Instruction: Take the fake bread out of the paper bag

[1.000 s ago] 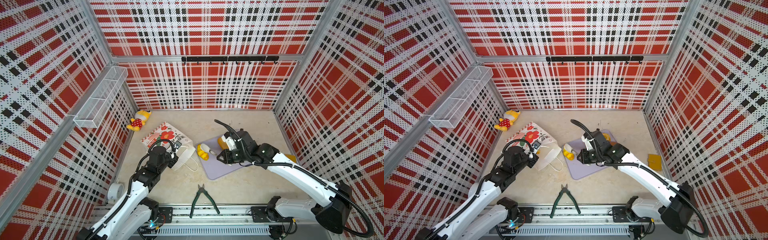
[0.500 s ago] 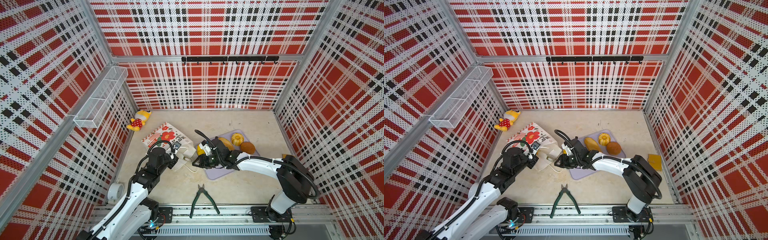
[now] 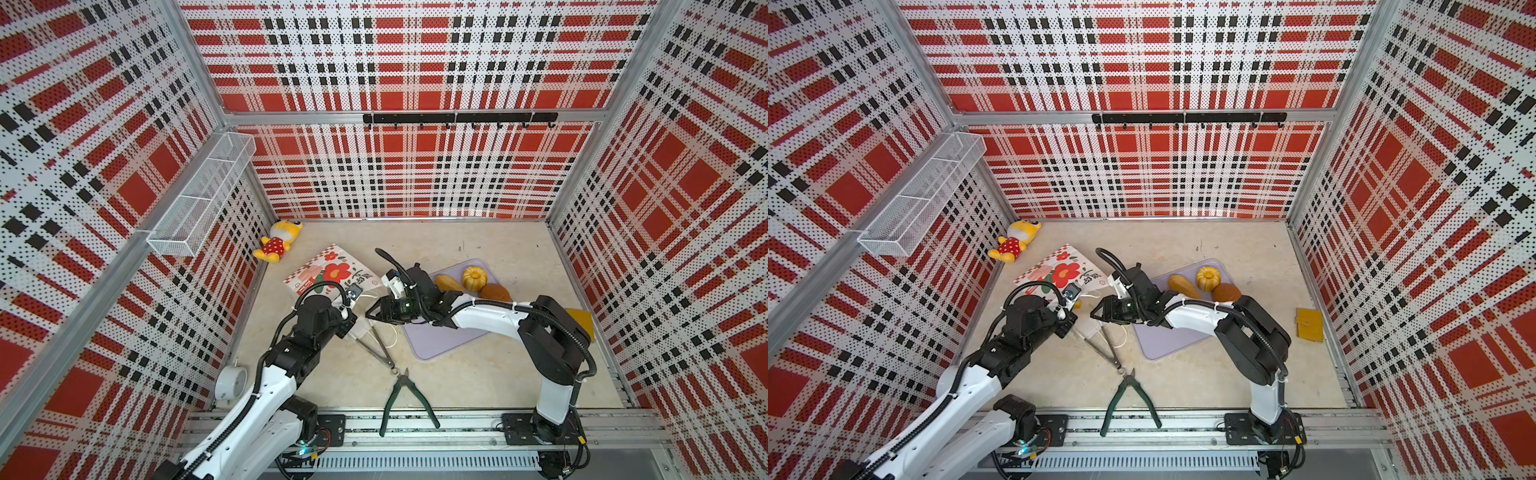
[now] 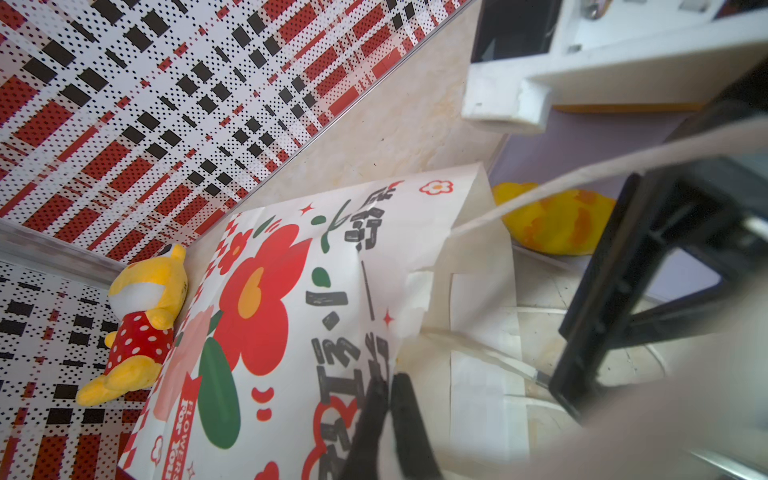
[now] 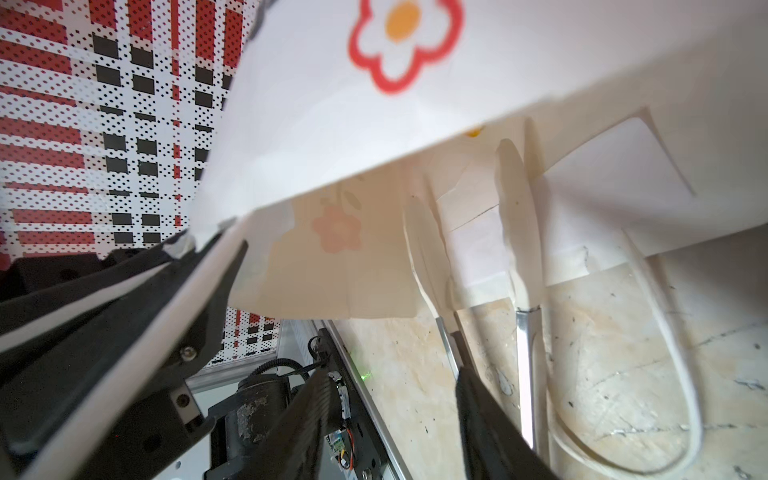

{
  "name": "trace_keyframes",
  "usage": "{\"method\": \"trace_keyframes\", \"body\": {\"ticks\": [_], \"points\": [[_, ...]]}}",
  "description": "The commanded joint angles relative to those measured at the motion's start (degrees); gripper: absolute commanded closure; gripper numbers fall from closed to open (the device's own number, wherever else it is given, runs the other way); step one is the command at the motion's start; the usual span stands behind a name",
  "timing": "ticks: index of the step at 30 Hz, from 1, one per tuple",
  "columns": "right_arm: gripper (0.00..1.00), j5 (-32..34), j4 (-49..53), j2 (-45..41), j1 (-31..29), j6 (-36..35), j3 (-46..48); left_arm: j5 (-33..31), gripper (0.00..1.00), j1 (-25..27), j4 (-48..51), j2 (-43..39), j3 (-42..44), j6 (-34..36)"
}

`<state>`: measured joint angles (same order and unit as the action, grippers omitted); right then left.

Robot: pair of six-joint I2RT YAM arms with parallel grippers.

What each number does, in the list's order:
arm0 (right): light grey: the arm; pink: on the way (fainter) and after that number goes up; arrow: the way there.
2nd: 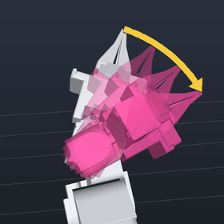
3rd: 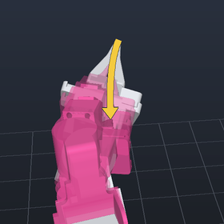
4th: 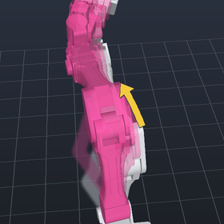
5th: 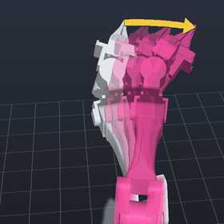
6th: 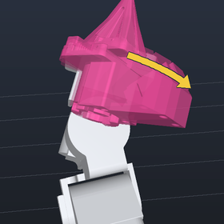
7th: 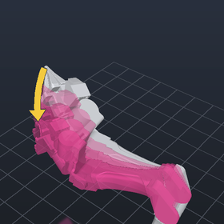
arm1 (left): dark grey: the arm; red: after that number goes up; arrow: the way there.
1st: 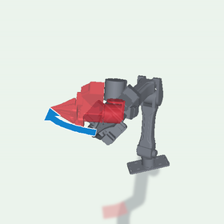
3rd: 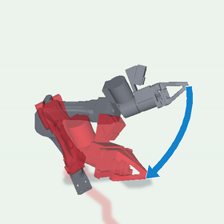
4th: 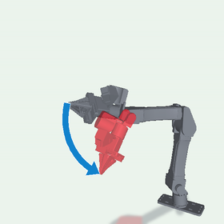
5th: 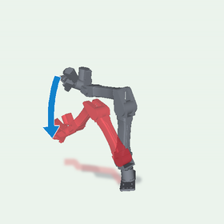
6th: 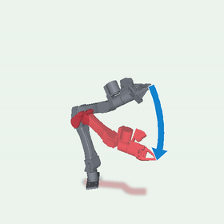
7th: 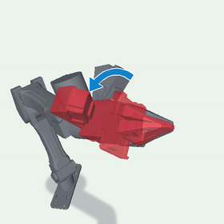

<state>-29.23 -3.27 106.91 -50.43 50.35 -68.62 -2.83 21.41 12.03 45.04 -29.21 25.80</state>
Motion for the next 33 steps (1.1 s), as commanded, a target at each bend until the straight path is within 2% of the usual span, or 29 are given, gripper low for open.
{"method": "trace_keyframes", "body": {"ticks": [1,4,6,8,11,14,15,19,25,33], "points": [[0.48,-0.3,-4.2,-0.9,0.1,-2.7,1.1,0.8,1.0,0.3,-1.3,-0.5,0.4,-0.2],[0.46,4.7,-8.4,-5.1,-0.7,-5.2,7.3,0.6,1.0,0.3,-1.1,-0.5,0.5,-0.2],[0.44,14.1,-14.4,-8.8,-2.8,-8.8,14.0,0.4,1.0,0.2,-1.1,-0.2,0.6,-0.3],[0.42,23.7,-23.8,-11.1,-6.8,-15.4,20.8,0.2,1.0,0.3,-1.5,0.0,0.7,-0.5],[0.4,34.4,-31.7,-10.2,-12.8,-26.2,25.5,0.0,1.0,0.2,-1.7,0.6,0.6,-0.3],[0.28,36.2,-35.7,-6.9,-15.7,-30.4,26.4,-0.3,1.0,0.2,-1.8,1.4,0.0,0.5],[0.26,36.6,-36.8,-6.3,-16.4,-31.7,26.3,-0.4,1.0,0.2,-1.7,1.7,-0.2,0.6],[0.25,41.4,-33.5,-6.5,-19.4,-38.0,25.4,-0.5,1.0,-0.6,-2.2,2.5,-0.8,0.7],[0.24,45.9,-29.4,-6.2,-20.1,-42.2,25.8,-0.2,1.0,-0.8,-4.1,4.7,-1.2,-0.1],[0.23,43.9,-35.8,-3.6,-20.5,-44.6,28.8,0.3,1.0,-0.8,-6.7,10.5,-3.2,-0.1]]}}
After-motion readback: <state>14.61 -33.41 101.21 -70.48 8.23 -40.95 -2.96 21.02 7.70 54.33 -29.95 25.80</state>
